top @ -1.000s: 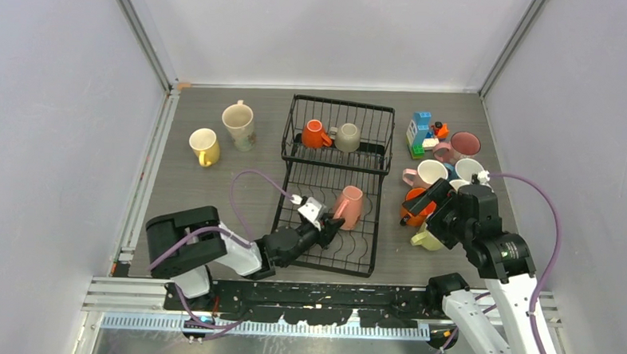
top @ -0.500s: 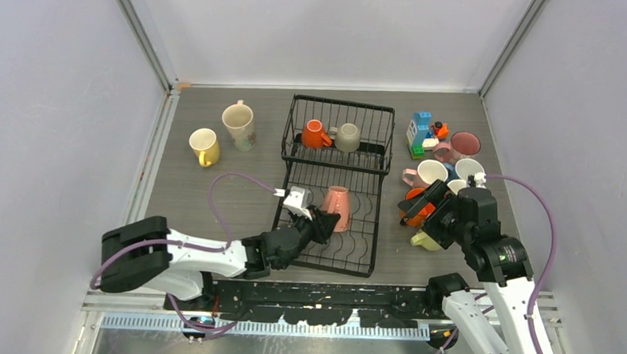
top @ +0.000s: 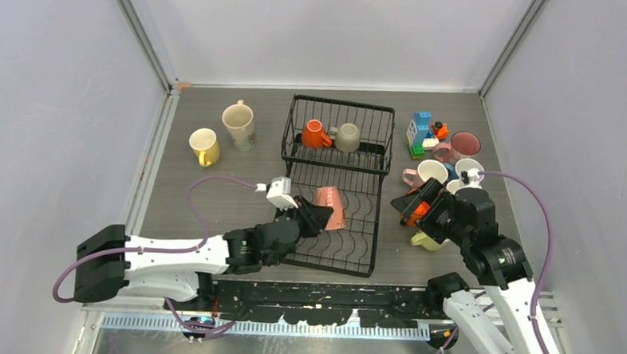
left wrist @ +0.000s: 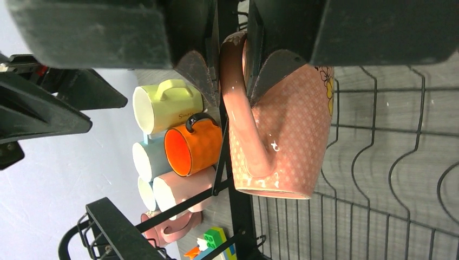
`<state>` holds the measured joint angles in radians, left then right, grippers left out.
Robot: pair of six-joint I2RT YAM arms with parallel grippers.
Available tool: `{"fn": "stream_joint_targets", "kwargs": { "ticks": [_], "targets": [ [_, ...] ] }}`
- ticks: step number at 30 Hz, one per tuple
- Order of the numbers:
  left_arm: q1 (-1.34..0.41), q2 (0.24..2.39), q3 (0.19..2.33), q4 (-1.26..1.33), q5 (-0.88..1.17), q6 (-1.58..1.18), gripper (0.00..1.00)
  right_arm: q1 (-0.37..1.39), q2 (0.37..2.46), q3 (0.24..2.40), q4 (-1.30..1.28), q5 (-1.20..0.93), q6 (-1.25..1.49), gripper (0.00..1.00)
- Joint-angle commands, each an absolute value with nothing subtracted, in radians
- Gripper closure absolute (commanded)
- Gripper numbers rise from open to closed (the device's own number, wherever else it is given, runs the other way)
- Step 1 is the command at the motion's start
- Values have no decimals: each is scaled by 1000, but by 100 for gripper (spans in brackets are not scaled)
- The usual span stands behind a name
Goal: Unload the cups from the dish rack
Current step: Unload the cup from the dish rack.
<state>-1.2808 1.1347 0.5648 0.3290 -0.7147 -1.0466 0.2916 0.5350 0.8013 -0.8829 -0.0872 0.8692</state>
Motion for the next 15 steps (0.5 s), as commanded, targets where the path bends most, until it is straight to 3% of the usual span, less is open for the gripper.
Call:
{"fn": "stream_joint_targets", "kwargs": {
  "ticks": [1,9,15],
  "targets": [
    [-1284,1037,624,196,-779,-1240,100,386,564,785,-779,-36,867,0],
    [-1282,944,667,-72,-777,-1425,100,737,642,787,-692,301,917,0],
    [-1270,882,675,-199,-754,-1602,100,894,670,730,-552,385,882,2]
  ]
}}
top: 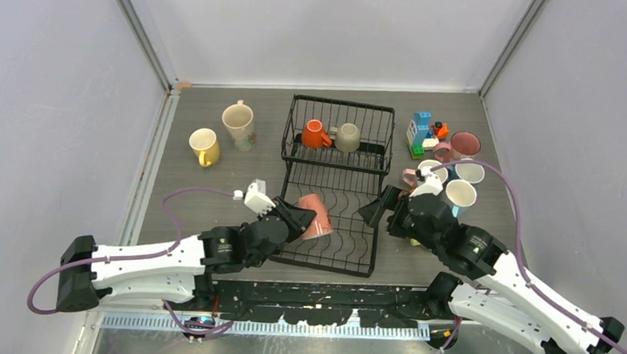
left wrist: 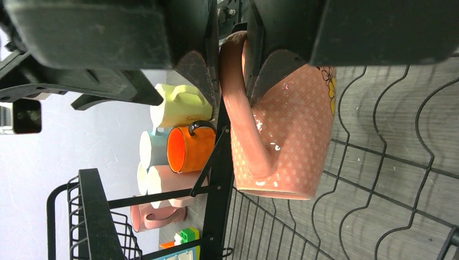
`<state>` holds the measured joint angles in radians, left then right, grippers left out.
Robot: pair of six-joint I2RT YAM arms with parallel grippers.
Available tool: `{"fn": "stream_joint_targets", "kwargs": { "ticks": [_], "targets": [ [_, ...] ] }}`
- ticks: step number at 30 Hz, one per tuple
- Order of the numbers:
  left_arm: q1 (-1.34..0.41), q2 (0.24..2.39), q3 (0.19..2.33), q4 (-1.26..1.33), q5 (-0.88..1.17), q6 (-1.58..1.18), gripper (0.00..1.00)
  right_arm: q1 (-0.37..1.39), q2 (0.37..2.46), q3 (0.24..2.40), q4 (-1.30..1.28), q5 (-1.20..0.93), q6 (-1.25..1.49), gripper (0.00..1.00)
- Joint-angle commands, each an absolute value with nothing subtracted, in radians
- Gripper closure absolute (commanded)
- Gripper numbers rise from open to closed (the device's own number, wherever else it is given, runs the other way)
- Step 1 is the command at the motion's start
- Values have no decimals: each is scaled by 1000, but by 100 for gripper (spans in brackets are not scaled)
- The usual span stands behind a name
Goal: Unload the cups from the dish rack
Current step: Unload the cup from the dish rack.
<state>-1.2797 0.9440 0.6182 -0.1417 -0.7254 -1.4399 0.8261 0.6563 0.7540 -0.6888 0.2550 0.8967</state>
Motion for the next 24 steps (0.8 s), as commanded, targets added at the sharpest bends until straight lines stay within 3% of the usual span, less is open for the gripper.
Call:
{"fn": "stream_joint_targets", "kwargs": {
  "ticks": [1,6,13,24],
  "targets": [
    [-1268,873,679,-223,-752,-1633,100,914,676,723,-535,398,869,3],
    [-1251,818,712,-385,-749,-1808,100,1006,692,705,-465,454,816,7],
    [-1244,763,700,-399,-752,-1945,100,1100,706,673,-372,491,762,19],
    [-1241,749,673,-344,-750,-2022,100,1222,784,616,-174,539,679,19]
  ]
}}
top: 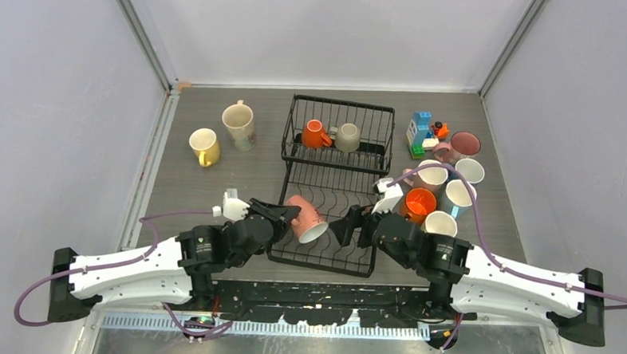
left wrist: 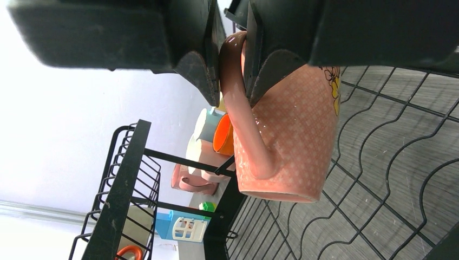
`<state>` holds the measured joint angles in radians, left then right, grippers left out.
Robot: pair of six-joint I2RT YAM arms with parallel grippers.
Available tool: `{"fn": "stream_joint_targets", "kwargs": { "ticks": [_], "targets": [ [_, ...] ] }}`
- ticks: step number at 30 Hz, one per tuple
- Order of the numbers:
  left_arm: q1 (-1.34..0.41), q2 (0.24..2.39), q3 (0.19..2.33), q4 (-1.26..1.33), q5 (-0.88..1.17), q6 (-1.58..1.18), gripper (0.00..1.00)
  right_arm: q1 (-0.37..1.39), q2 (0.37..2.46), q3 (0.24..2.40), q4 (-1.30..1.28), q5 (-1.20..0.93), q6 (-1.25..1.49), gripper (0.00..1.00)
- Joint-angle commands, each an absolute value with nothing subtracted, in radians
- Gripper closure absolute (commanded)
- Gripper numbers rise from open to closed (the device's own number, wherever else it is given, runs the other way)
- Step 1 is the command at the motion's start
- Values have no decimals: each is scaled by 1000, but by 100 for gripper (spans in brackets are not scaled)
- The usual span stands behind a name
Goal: Unload the cups from the dish rack
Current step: Unload the cup from the dish rack, then place the cup at the corner of the board.
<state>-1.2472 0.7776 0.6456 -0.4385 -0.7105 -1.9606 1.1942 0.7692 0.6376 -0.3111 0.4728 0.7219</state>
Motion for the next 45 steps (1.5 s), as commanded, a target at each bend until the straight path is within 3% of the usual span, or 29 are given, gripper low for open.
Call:
{"fn": "stream_joint_targets", "kwargs": {
  "ticks": [1,12,27,38,45],
  "targets": [
    [-1240,750,673,-338,-747,-2023,100,1223,791,608,-156,541,677,19],
    [-1239,769,665,-232,-702,-2064,100,1236,891,600,-5,557,647,39],
    [-1239,817,675,-66,-632,-2075,100,1241,903,571,139,615,633,50],
    [-1239,798,663,-41,-609,-2081,100,1241,893,579,173,660,644,65],
    [-1239,781,651,-41,-609,-2081,100,1241,868,581,177,670,644,81]
  ]
}}
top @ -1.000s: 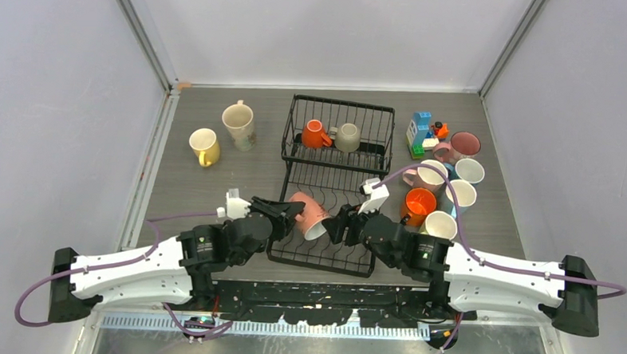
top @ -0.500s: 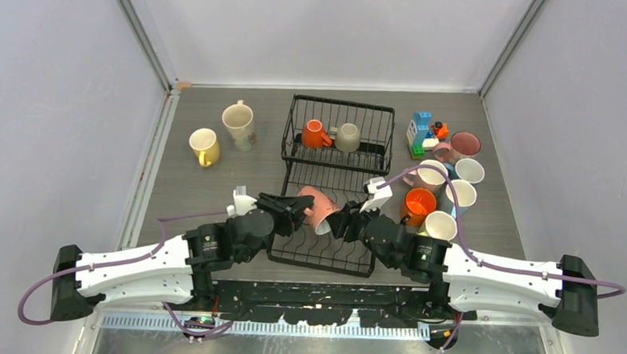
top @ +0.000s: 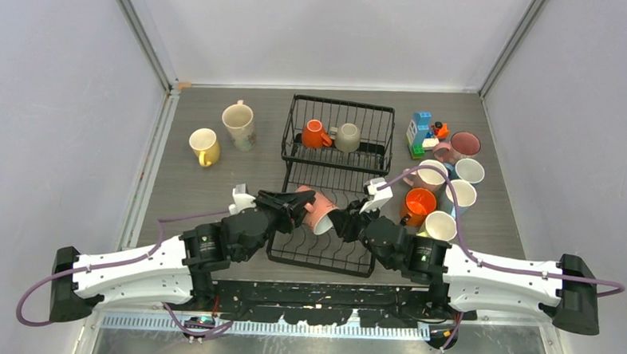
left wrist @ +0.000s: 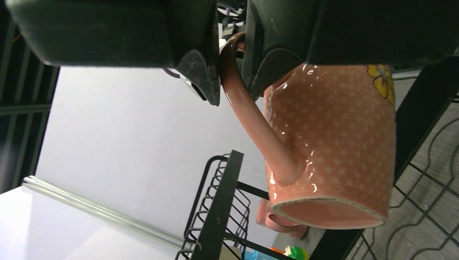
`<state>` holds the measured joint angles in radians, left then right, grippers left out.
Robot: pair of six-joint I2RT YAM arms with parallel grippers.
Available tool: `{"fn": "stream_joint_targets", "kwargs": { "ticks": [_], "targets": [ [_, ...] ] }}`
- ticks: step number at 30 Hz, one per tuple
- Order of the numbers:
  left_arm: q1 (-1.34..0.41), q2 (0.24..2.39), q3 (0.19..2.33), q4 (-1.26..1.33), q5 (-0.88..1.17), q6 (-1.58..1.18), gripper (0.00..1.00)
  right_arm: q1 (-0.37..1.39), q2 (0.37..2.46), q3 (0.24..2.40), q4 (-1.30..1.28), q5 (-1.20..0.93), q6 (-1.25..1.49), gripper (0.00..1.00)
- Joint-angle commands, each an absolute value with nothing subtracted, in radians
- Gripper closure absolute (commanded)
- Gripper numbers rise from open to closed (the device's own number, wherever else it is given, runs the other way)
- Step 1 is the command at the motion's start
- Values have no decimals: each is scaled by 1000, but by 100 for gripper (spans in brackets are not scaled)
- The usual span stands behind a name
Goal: Unload the cups from the dish rack
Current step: Place the cup at the corner of the board.
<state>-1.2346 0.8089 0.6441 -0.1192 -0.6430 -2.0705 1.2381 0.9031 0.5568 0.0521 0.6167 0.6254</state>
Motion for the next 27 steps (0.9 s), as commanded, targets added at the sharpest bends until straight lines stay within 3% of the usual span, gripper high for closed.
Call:
{"fn": "stream_joint_targets", "kwargs": {
  "ticks": [1,5,9,17,22,27],
  "targets": [
    [-1239,780,649,-40,-610,-2081,100,1241,864,582,171,674,646,85],
    [-1238,778,640,-45,-611,-2081,100,1241,844,593,133,686,657,99],
    [-1238,774,626,-45,-612,-2078,100,1242,813,598,87,702,663,99],
    [-1238,756,610,-54,-627,-2021,51,1243,788,656,-77,710,682,99],
    [-1239,763,611,-54,-630,-1992,31,1242,780,685,-129,710,685,99],
    [-1238,738,629,-83,-635,-1893,19,1242,781,737,-236,716,714,99]
  ]
}}
